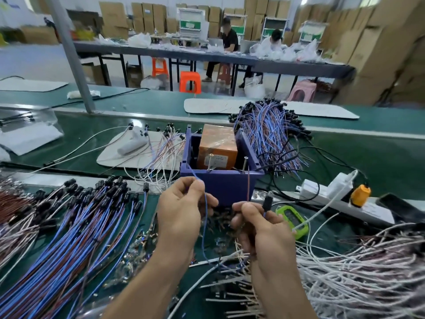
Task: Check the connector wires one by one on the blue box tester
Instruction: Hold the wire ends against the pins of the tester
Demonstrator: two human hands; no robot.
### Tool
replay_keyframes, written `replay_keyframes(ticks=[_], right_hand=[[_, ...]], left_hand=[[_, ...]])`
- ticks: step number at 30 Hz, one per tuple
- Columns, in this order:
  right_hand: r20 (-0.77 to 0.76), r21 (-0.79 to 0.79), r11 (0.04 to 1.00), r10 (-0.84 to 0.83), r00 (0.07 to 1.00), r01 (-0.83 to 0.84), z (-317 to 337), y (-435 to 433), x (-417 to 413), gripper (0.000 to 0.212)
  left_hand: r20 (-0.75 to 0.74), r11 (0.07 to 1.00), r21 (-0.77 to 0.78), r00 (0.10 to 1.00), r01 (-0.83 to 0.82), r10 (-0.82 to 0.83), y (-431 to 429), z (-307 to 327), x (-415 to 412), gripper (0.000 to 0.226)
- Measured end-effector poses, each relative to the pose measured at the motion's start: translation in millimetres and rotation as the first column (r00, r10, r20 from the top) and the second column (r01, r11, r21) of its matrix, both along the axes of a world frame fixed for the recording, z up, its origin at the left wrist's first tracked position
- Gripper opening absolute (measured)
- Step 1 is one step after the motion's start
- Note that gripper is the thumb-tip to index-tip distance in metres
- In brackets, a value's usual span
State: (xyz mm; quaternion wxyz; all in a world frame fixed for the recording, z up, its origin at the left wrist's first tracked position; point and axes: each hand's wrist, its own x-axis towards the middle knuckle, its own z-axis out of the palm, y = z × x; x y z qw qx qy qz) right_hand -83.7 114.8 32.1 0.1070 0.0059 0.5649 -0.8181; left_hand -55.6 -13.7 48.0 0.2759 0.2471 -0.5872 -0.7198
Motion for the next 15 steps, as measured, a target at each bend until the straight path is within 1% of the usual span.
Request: replay_keyframes(ticks=[3, 6, 9, 15], right_hand=[[0.033, -0.013, 0.996, -0.085, 0.996, 0.085, -3, 3, -6, 0.023], [0.043, 0.008, 0.995, -0.104, 0.994, 0.104, -7, 2, -9, 0.025], [0.037, 0.023, 0.995, -0.095, 0.995, 0.094, -7, 2, -11, 0.027], [0.042, 0.013, 0.996, -0.087, 0.995, 0.086, -9, 2, -12, 0.026]], left_hand=[[0.079, 0.992, -0.085, 0.991, -0.097, 0.104, -3, -4, -8, 0.032], [0.133, 0.971, -0.191, 0.977, -0.14, 0.167, -3, -9, -11, 0.032], [0.136, 0.957, -0.252, 0.974, -0.144, 0.182, -2, -12, -12, 0.035], [0.09, 0.933, -0.339, 0.983, -0.122, 0.162, -1, -13, -13, 0.03]])
